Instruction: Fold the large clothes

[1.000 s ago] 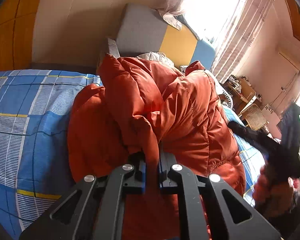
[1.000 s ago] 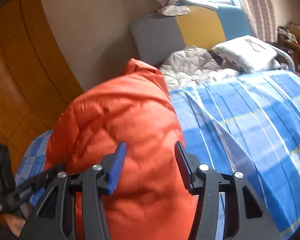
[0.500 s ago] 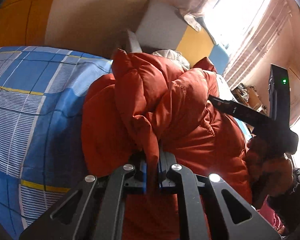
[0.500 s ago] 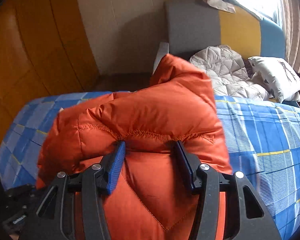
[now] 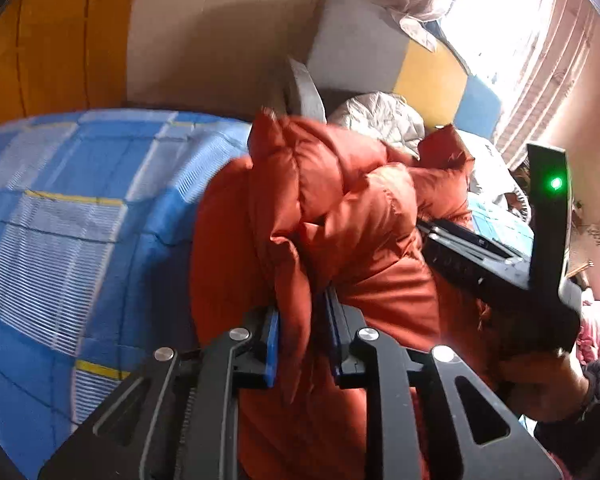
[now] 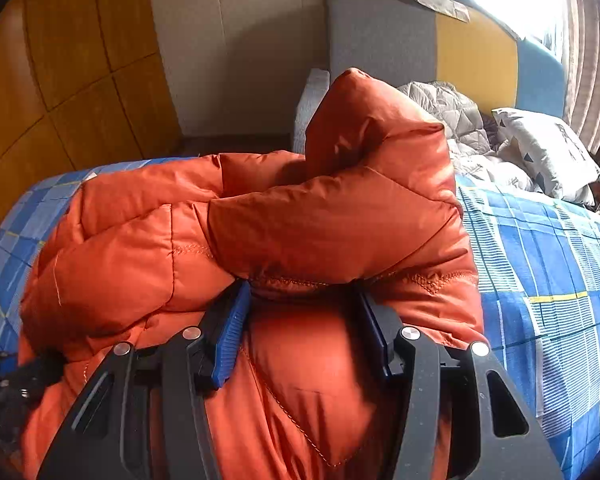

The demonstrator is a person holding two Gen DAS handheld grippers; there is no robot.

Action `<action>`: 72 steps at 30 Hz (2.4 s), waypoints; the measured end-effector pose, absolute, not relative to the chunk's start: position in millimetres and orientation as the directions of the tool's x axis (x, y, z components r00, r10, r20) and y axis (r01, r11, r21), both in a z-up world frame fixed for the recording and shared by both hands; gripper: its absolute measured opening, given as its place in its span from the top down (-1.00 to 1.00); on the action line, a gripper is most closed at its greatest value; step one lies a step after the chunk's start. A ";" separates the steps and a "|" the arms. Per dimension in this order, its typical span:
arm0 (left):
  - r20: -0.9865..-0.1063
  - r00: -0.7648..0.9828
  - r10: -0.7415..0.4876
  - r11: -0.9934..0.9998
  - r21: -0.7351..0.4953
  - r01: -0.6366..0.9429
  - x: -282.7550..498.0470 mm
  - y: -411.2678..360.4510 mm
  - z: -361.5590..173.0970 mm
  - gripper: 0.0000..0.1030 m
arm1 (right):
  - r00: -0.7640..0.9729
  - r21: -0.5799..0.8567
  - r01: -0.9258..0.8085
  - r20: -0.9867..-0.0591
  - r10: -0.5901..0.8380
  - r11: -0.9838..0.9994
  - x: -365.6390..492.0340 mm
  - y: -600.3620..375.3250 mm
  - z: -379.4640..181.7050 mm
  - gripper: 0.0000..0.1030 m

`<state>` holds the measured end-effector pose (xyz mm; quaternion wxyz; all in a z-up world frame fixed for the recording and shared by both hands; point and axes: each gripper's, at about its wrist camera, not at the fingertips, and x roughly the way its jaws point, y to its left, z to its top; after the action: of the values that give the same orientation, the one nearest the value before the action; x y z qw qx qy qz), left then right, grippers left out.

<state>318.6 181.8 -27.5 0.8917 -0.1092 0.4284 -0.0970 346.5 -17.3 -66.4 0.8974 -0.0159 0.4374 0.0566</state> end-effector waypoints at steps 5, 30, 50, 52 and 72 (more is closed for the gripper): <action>-0.726 0.649 -0.225 0.964 -0.263 0.040 314.6 176.1 -8.8 0.15 | 0.607 0.036 -0.109 -0.789 0.096 0.993 347.1 -22.2 -58.5 -0.02; -0.765 0.617 -0.184 0.971 -0.239 -0.007 355.3 171.4 -60.7 -0.43 | 0.620 0.126 -0.057 -0.773 0.134 0.990 320.5 -63.3 -55.0 -0.44; -0.696 0.615 -0.371 0.913 -0.395 0.103 363.4 190.5 -85.6 -0.08 | 0.378 0.626 -0.010 -0.720 0.582 0.780 319.5 -153.0 -96.1 -0.93; -0.678 0.619 -0.396 0.901 -0.417 0.120 362.5 191.3 -84.8 0.13 | 0.340 0.675 -0.027 -0.687 0.642 0.737 323.9 -145.7 -104.0 -0.78; -0.483 0.654 -0.582 0.788 -0.536 0.304 324.0 136.6 8.1 0.71 | 0.486 0.551 -0.294 -0.617 0.619 0.781 274.2 -190.7 18.6 0.30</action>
<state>324.0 136.6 8.1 0.8852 -0.2089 0.3320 -0.2502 274.2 -190.7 18.6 0.8410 0.1895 0.4280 0.2714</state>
